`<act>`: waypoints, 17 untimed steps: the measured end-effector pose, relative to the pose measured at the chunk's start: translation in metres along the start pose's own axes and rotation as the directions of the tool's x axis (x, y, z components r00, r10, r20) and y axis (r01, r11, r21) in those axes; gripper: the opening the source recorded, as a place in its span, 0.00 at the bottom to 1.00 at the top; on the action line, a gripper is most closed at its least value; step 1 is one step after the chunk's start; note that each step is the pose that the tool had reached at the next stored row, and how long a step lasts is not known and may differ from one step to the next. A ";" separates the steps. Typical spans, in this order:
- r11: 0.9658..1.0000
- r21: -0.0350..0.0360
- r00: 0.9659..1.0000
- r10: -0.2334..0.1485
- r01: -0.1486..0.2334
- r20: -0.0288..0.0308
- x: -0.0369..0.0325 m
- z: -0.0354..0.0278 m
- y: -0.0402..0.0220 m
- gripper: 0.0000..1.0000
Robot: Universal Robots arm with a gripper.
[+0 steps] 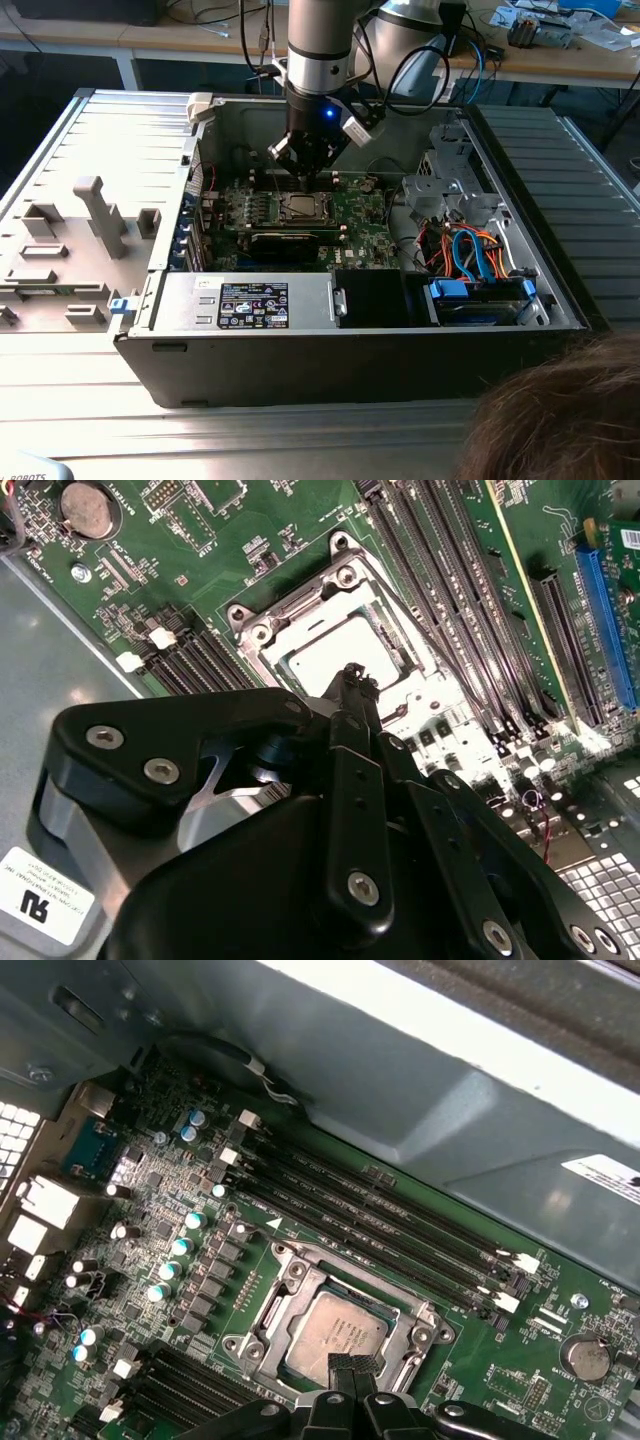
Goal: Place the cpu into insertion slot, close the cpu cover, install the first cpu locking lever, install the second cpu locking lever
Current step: 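Install the first cpu locking lever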
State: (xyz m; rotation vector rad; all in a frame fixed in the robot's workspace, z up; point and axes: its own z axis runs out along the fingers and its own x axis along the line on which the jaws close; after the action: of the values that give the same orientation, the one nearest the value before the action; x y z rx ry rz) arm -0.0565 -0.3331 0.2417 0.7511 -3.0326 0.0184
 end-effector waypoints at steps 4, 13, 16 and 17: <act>1.000 0.000 1.000 -0.007 0.007 0.000 0.0000 0.0000 0.0000 0.11; 1.000 0.000 1.000 -0.021 0.021 0.000 0.0000 0.0000 0.0000 0.11; 1.000 0.000 1.000 -0.025 0.025 0.000 0.0000 0.0000 0.0000 0.11; 1.000 0.000 1.000 -0.027 0.027 0.000 0.0000 0.0000 0.0000 0.11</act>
State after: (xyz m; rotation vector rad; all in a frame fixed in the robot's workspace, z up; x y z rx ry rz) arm -0.0565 -0.3331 0.2417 0.7913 -3.0225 0.0187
